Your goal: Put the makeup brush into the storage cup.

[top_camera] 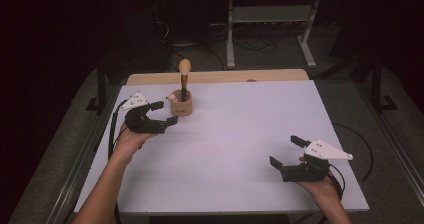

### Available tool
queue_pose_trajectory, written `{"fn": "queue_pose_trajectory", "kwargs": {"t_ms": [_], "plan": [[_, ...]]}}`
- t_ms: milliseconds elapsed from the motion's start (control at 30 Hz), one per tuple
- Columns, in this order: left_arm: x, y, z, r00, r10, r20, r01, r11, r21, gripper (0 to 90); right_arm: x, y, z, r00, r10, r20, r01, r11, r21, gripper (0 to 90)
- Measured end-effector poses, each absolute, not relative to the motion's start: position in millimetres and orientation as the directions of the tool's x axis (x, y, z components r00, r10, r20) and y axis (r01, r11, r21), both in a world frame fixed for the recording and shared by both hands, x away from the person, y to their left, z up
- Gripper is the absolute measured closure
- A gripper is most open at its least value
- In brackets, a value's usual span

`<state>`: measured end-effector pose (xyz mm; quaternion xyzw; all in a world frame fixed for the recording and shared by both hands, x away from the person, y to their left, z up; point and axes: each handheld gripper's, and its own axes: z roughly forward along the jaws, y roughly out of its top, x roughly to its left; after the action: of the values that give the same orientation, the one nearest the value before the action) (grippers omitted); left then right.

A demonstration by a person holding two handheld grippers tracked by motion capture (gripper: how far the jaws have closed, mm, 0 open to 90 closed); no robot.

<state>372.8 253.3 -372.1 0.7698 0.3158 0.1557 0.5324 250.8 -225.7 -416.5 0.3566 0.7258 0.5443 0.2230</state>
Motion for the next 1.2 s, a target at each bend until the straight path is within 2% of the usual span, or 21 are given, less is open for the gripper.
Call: {"fn": "queue_pose_trajectory", "kwargs": {"t_ms": [700, 1200], "plan": [[324.7, 256.9, -383.0, 0.784, 0.613, -0.096, 0.286, -0.220, 0.933, 12.1, 251.1, -227.4, -415.9, -0.642, 0.765, 0.060, 0.270, 0.152, 0.951, 0.0], [299.8, 267.5, -390.2, 0.776, 0.624, -0.095, 0.268, -0.189, 0.945, 12.0, 254.9, -224.5, -415.5, -0.649, 0.757, 0.080, 0.282, 0.141, 0.949, 0.0]]}}
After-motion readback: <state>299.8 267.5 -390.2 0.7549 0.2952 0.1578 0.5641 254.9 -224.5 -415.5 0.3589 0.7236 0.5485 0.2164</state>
